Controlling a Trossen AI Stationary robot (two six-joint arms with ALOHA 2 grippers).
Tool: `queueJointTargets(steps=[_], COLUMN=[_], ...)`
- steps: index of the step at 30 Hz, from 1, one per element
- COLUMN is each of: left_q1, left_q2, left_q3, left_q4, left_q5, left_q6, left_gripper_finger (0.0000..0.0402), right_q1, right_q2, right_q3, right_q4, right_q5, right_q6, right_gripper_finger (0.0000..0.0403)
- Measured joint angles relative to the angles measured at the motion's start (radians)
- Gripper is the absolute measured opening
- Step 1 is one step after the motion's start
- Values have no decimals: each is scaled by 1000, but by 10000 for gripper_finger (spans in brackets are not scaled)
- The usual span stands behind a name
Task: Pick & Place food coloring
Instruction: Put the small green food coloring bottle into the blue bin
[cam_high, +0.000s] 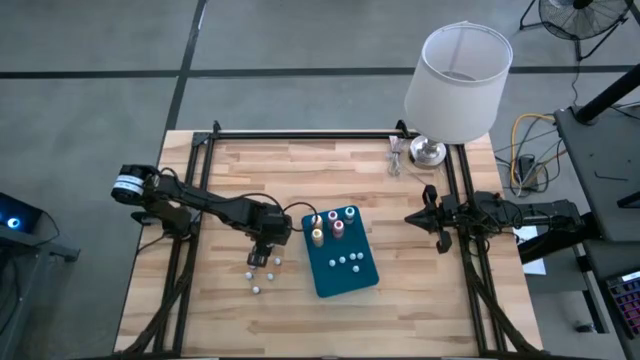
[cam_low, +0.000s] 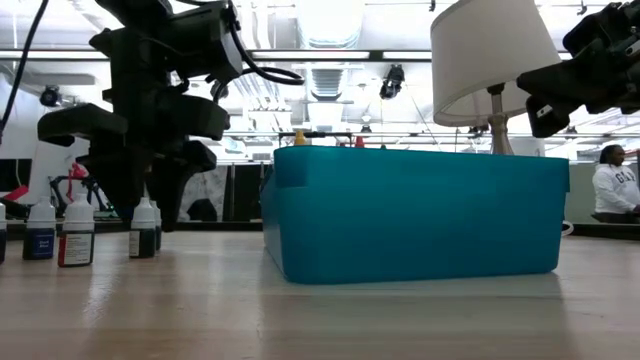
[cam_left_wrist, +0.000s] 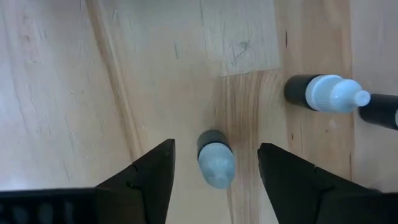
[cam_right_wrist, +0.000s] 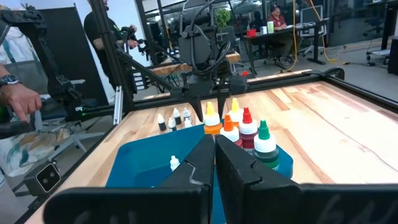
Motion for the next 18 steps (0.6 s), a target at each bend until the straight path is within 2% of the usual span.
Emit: queueJointTargets(steps=[18], left_q1=[0], left_q2=[0], left_q3=[0], left_q4=[2], left_q5=[3], left_q6=[-5], left_gripper_finger=[68], right_q1=[0], right_q2=[0], right_q3=[0], right_q4=[0], right_q5=[0], right_q6=[0], right_gripper_finger=[9])
